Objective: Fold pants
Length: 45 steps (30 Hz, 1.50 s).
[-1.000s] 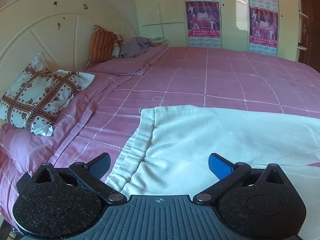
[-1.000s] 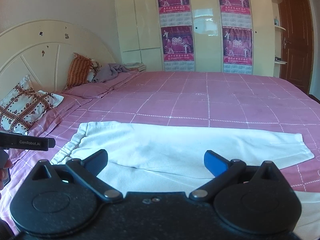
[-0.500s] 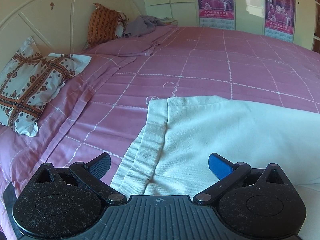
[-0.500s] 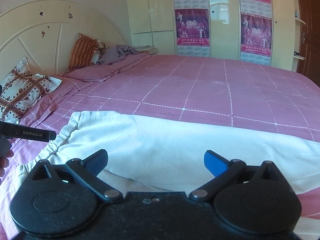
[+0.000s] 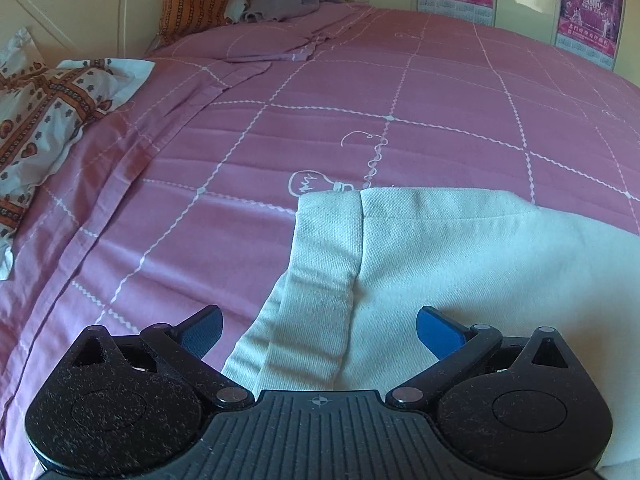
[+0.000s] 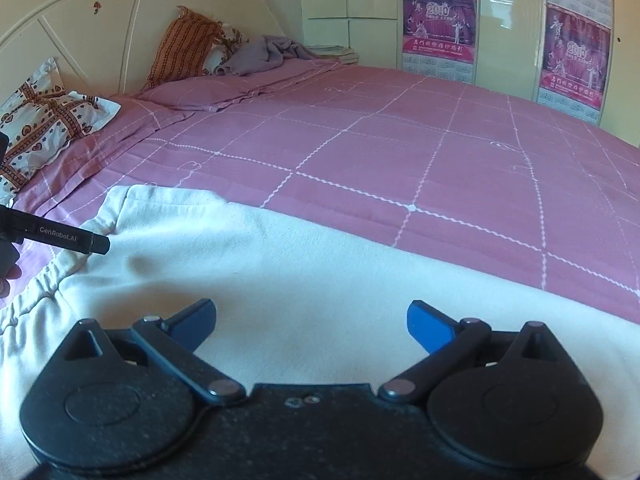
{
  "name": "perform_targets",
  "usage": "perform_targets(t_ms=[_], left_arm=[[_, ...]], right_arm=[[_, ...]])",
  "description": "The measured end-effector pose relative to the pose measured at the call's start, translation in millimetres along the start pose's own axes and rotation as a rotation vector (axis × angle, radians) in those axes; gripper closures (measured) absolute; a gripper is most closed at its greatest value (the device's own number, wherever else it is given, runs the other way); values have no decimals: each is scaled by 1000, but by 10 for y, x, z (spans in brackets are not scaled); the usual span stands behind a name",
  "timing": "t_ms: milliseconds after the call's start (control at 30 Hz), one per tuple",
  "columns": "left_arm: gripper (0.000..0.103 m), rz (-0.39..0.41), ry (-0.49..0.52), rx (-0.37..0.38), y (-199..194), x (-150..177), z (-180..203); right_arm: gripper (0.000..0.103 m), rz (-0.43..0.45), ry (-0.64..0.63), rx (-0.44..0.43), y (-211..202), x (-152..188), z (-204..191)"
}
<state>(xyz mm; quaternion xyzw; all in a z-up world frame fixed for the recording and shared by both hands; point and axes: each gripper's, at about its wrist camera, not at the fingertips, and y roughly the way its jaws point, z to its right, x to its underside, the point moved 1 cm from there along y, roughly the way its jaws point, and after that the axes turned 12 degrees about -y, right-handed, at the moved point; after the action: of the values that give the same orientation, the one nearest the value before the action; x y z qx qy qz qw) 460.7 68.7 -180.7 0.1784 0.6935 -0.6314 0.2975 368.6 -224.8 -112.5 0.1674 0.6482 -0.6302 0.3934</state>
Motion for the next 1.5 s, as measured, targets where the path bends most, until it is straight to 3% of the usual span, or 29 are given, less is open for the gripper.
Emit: perform_targets(t_ms=[167,200,233,300,400,500,567,600,633,700,767,933,1100,1233,1267,1300,1333,1367,1433,1500], left_arm=[[0,-36,-16,66,298,-99,2],[8,-40,-23,83,344,-102,-19],[33,-53,-33,109,398,-97,-44],[36,-81,-66,154,468,-105,-99],[45,-73,-28,178,473,-103,-109],[57,-67,4,172,434,-76,-104],[61,-62,13,170,406,-66,-94],[63,-53,21,162,380,-60,-86],[65,-38,28,152,347,-55,-85],[69,-12,32,138,259,-38,-82],[80,9,21,138,124,-29,-107],[85,49,20,189,-407,30,-304],[85,33,40,238,-983,350,-593],[85,-35,12,223,-1220,775,-867],[85,-58,-12,218,-1248,867,-936],[84,-87,-33,214,-1276,949,-1003],[80,-108,-59,204,-1314,1012,-1070],[75,-124,-88,205,-1364,1072,-1136],[34,-143,-159,247,-1492,1153,-1274],[15,-127,-231,294,-1640,1210,-1375]], right_arm=[[1,-50,-7,-41,429,-162,168],[1,-58,-19,-42,493,-192,185],[1,-60,-29,-45,562,-223,209],[2,-57,-31,-51,670,-281,269],[4,-89,-68,-44,859,-344,321],[20,-160,-158,-47,1048,-337,290],[43,-141,-199,-66,1046,-335,258],[68,-139,-196,-72,1035,-350,244],[85,-140,-192,-77,1016,-368,222],[92,-142,-224,-67,934,-363,137],[94,-101,-277,-54,712,-328,10],[97,27,-261,-95,-255,-130,-285],[101,19,-265,-174,-1062,372,-803],[100,-49,-167,-192,-1214,907,-1209],[96,-72,-140,-182,-1177,1022,-1256],[85,-111,-101,-182,-1123,1113,-1281],[84,-149,-59,-196,-1087,1179,-1291],[83,-149,-31,-197,-1110,1202,-1284],[78,-125,6,-181,-1235,1197,-1243],[72,-107,73,-173,-1336,1200,-1146]])
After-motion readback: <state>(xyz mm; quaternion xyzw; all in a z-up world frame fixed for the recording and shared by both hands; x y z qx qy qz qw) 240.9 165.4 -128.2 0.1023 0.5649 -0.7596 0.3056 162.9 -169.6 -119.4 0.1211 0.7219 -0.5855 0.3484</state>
